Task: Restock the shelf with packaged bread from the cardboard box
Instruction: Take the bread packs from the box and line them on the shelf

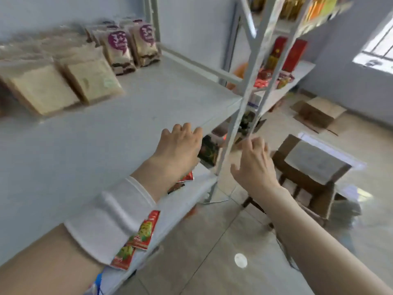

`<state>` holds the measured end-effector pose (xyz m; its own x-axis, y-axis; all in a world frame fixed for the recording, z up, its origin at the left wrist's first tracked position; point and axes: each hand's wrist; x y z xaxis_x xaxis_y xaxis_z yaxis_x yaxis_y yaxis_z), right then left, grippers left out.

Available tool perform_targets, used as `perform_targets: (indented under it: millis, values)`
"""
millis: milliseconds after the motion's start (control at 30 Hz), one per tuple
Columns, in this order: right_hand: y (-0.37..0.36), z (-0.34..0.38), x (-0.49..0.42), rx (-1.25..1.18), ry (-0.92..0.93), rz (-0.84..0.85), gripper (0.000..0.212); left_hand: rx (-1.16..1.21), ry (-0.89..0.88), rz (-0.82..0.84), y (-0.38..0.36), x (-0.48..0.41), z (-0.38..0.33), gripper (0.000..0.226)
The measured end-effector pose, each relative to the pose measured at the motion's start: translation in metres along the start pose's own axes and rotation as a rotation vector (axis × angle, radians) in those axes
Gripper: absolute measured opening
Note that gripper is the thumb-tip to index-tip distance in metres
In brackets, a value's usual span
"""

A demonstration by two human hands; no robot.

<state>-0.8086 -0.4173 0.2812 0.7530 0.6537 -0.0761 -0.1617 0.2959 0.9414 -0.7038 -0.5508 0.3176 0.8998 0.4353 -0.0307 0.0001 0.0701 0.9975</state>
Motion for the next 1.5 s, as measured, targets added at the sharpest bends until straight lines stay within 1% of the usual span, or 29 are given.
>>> perform_targets:
  millis: [67,133,267,367,467,600,700,767,833,900,967,1100,1167,1267,1367,1433,1500]
  values:
    - [0.002,-0.073,0.011,0.026,-0.098,0.026,0.047,0.018,-0.089,0.025,-0.017,-0.032,-0.074,0.039]
    - [-0.002,-0.146,0.026,0.082,-0.207,0.08,0.045,0.01,-0.164,0.087,-0.041,-0.058,-0.143,0.037]
    - [-0.008,-0.268,0.043,0.161,-0.468,0.206,0.048,-0.014,-0.297,0.258,-0.095,-0.103,-0.241,0.041]
    - [-0.018,-0.338,0.036,0.163,-0.592,0.281,0.044,-0.017,-0.357,0.362,-0.136,-0.143,-0.289,0.043]
    - [-0.041,-0.392,0.009,0.13,-0.65,0.318,0.043,-0.005,-0.371,0.443,-0.181,-0.192,-0.323,0.044]
    - [-0.094,-0.454,-0.047,0.067,-0.742,0.373,0.04,0.05,-0.375,0.524,-0.26,-0.271,-0.361,0.044]
    - [-0.14,-0.491,-0.083,0.01,-0.834,0.455,0.041,0.061,-0.367,0.634,-0.319,-0.328,-0.383,0.044]
    - [-0.169,-0.512,-0.107,-0.046,-0.853,0.499,0.04,0.065,-0.343,0.693,-0.355,-0.357,-0.392,0.043]
    - [-0.203,-0.536,-0.133,-0.089,-0.871,0.531,0.04,0.079,-0.312,0.715,-0.394,-0.386,-0.399,0.044]
    - [-0.242,-0.563,-0.159,-0.133,-0.908,0.55,0.041,0.107,-0.248,0.72,-0.438,-0.414,-0.407,0.05]
    - [-0.289,-0.592,-0.186,-0.194,-0.957,0.541,0.047,0.167,-0.159,0.715,-0.486,-0.444,-0.417,0.057]
    - [-0.386,-0.644,-0.233,-0.292,-1.003,0.578,0.054,0.377,0.065,0.644,-0.576,-0.492,-0.44,0.064]
    - [-0.422,-0.66,-0.253,-0.353,-1.083,0.54,0.056,0.45,0.153,0.588,-0.609,-0.508,-0.448,0.068]
    - [-0.452,-0.67,-0.268,-0.26,-1.149,0.446,0.063,0.551,0.187,0.485,-0.636,-0.521,-0.454,0.07]
    - [-0.459,-0.672,-0.272,-0.189,-1.211,0.396,0.065,0.641,0.244,0.425,-0.641,-0.526,-0.454,0.076]
    - [-0.457,-0.676,-0.273,-0.221,-1.251,0.408,0.061,0.725,0.316,0.416,-0.638,-0.532,-0.453,0.085]
    - [-0.45,-0.68,-0.276,-0.328,-1.283,0.424,0.055,0.788,0.383,0.464,-0.634,-0.54,-0.452,0.092]
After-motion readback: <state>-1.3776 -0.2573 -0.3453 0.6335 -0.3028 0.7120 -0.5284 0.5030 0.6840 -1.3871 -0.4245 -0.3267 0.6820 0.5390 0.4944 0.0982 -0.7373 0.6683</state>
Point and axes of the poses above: each hand's wrist, its own x-axis away from the middle knuckle, its own y-axis out of the back of the hand, z = x × y, and after that the axes turned 1 degree about -y, right-handed
